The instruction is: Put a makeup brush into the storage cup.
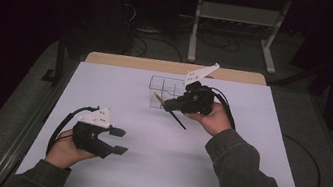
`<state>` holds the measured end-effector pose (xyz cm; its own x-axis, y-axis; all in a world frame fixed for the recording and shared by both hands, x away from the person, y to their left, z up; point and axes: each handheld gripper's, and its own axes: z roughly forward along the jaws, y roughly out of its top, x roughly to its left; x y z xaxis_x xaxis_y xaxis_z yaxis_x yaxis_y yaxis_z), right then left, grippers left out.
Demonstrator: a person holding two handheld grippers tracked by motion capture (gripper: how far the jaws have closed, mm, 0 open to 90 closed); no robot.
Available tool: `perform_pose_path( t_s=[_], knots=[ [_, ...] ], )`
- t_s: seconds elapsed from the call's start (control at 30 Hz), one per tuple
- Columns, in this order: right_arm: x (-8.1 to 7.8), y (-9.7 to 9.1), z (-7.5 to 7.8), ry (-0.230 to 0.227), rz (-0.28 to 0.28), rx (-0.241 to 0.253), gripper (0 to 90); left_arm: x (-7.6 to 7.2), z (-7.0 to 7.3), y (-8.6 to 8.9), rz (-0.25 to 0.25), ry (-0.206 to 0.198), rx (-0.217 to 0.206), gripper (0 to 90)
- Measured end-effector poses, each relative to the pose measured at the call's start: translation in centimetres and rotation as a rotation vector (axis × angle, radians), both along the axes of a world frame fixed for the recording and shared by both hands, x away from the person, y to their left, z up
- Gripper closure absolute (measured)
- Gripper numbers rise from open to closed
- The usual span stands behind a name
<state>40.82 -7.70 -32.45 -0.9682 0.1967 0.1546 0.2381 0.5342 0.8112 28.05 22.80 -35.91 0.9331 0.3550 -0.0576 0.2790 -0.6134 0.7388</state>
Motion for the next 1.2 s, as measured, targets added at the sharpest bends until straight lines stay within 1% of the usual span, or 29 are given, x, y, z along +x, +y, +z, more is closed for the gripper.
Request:
perform_pose_path(
  t_s=[0.2,0.27,0.3,0.33,0.37,0.4,0.47,0.53,0.57,0.6,0.67,0.7,0.73,0.77,0.8,0.87,0.93,1.0,1.03,1.07,1.1,1.13,1.17,1.2],
  knots=[
    [1.3,0.7,0.8,-0.011,-0.017,0.016,82.9,-0.3,-0.8,0.7,0.02,0.0,-0.019,39.7],
    [1.8,0.8,1.0,-0.015,-0.021,0.018,82.9,-0.4,-1.0,1.0,0.031,0.006,-0.037,38.9],
    [2.0,0.9,1.1,-0.007,-0.03,0.023,82.9,-0.4,-1.1,1.1,0.033,0.007,-0.045,38.7],
    [2.3,1.0,1.3,-0.013,-0.028,0.031,82.9,-0.4,-1.3,1.3,0.034,0.005,-0.048,38.7],
    [2.4,1.2,1.4,-0.006,-0.035,0.037,82.9,-0.4,-1.4,1.4,0.04,0.01,-0.049,38.6],
    [2.8,1.3,1.5,-0.018,-0.034,0.035,82.9,-0.4,-1.5,1.5,0.045,0.01,-0.052,38.4],
    [3.1,1.5,1.7,-0.026,-0.041,0.047,82.9,-0.4,-1.6,1.6,0.05,0.013,-0.048,38.2],
    [3.5,1.7,1.9,-0.018,-0.047,0.06,82.9,-0.4,-1.7,1.6,0.054,0.013,-0.047,38.1],
    [3.7,1.8,2.0,-0.026,-0.051,0.063,82.9,-0.5,-1.7,1.7,0.055,0.011,-0.046,38.1],
    [3.8,1.9,2.0,-0.023,-0.054,0.071,82.9,-0.5,-1.7,1.7,0.057,0.012,-0.047,38.1],
    [4.2,2.1,2.2,-0.031,-0.062,0.075,82.9,-0.4,-1.8,1.7,0.055,0.002,-0.052,37.9],
    [4.3,2.2,2.2,-0.033,-0.067,0.084,82.9,-0.4,-1.8,1.7,0.053,-0.004,-0.047,37.8],
    [4.5,2.2,2.2,-0.026,-0.069,0.093,82.9,-0.5,-1.9,1.7,0.063,0.012,-0.052,37.7],
    [4.6,2.3,2.2,-0.024,-0.074,0.094,82.9,-0.5,-1.9,1.8,0.065,0.013,-0.054,37.6],
    [4.9,2.3,2.2,-0.035,-0.078,0.09,82.9,-0.5,-1.9,1.8,0.063,0.012,-0.054,37.6],
    [5.1,2.4,2.4,-0.03,-0.085,0.102,82.9,-0.5,-1.9,1.9,0.067,0.013,-0.054,37.3],
    [5.4,2.5,2.6,-0.037,-0.09,0.108,82.9,-0.6,-1.9,2.0,0.071,0.011,-0.06,37.2],
    [5.7,2.6,2.7,-0.056,-0.099,0.116,82.9,-0.6,-2.0,2.1,0.07,0.012,-0.064,37.1],
    [5.8,2.7,2.8,-0.049,-0.104,0.118,82.9,-0.6,-2.0,2.1,0.071,0.012,-0.066,37.1],
    [6.1,2.7,2.8,-0.056,-0.107,0.114,82.9,-0.7,-2.0,2.1,0.075,0.016,-0.069,37.0],
    [6.2,2.8,2.8,-0.053,-0.111,0.115,82.9,-0.7,-2.1,2.1,0.075,0.019,-0.07,37.0],
    [6.4,2.8,2.8,-0.059,-0.118,0.122,82.9,-0.6,-2.1,2.1,0.076,0.019,-0.073,37.0],
    [6.5,2.9,3.0,-0.053,-0.122,0.125,82.9,-0.6,-2.2,2.1,0.074,0.018,-0.07,36.8],
    [6.7,3.0,3.0,-0.06,-0.122,0.125,82.9,-0.6,-2.2,2.1,0.076,0.021,-0.073,36.8]
  ],
)
